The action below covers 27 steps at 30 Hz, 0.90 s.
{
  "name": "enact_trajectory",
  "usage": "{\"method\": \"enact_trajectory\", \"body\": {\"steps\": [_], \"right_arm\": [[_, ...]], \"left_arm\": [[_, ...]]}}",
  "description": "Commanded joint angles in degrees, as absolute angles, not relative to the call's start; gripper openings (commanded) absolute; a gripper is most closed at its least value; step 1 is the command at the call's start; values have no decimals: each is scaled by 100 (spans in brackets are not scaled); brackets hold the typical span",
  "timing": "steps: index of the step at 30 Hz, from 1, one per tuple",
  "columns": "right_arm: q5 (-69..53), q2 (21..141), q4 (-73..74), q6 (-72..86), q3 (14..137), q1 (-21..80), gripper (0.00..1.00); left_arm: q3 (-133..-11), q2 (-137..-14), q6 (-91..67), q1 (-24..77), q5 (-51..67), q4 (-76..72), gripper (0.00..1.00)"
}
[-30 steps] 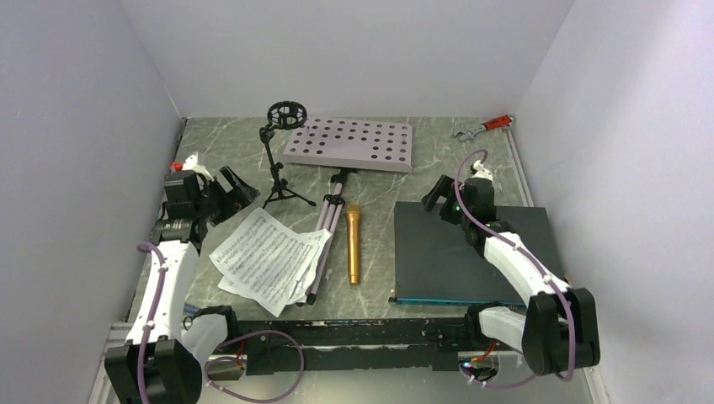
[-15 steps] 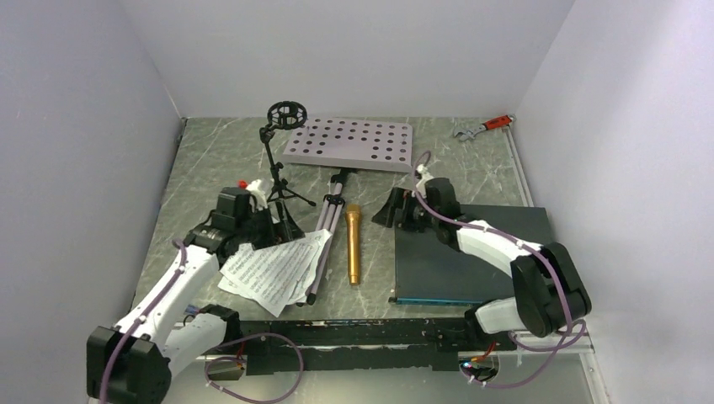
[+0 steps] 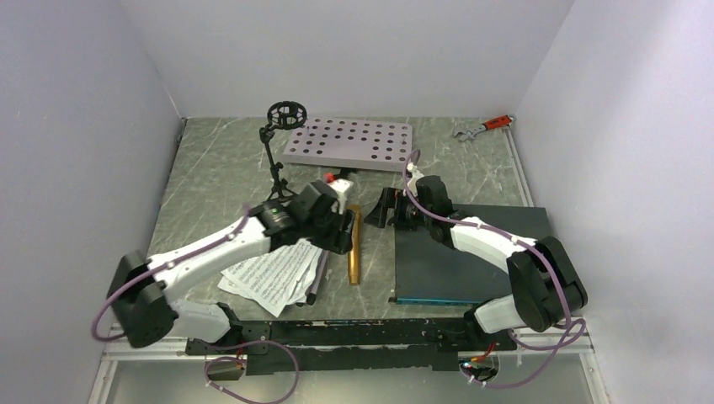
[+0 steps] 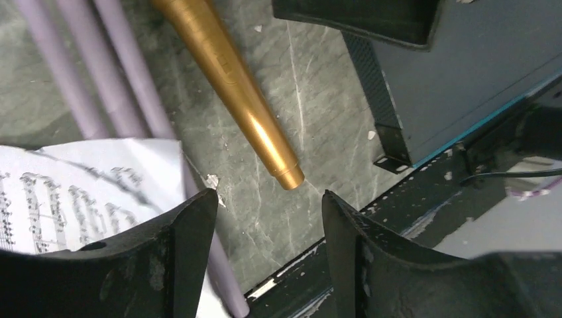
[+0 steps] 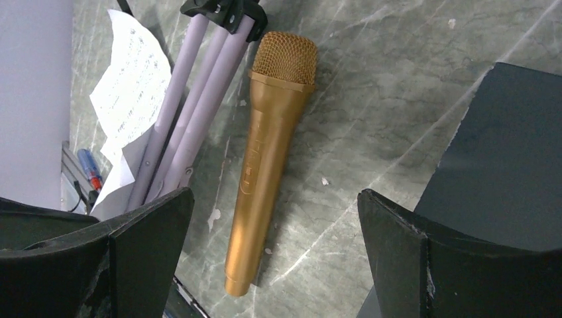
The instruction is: Set up the instrument practice props
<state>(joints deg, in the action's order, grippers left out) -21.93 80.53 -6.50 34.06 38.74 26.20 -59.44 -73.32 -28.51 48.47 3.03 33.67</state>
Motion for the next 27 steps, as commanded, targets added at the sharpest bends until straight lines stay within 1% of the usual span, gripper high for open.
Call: {"method": "enact_trajectory", "body": {"steps": [1, 5, 10, 17, 23, 27], "right_arm": [[-1936, 7813, -550, 3330, 4000, 2563, 100], [-1947, 7712, -486, 3316, 3929, 2461, 100], [-1928, 7649, -360, 3266, 3923, 2384, 100], [-1879, 7593, -193, 3194, 3995, 2334, 100], [-1836, 7473, -129, 3182, 3957, 2312, 100], [-1843, 7453, -105, 3158, 3964, 2314, 100]], "left_arm": [[-6420, -8098, -2681, 5306, -320, 3577, 63], [-6312, -8313, -2869, 5352, -328, 3501, 63], [-6043, -8070, -3056, 5241, -419, 3575, 61], [-5366, -7640, -3226, 4421, 173, 3317, 61], [-4955, -7185, -3477, 3610, 125, 3482, 59], [-4609, -6809, -3658, 3083, 79, 3467, 61]]}}
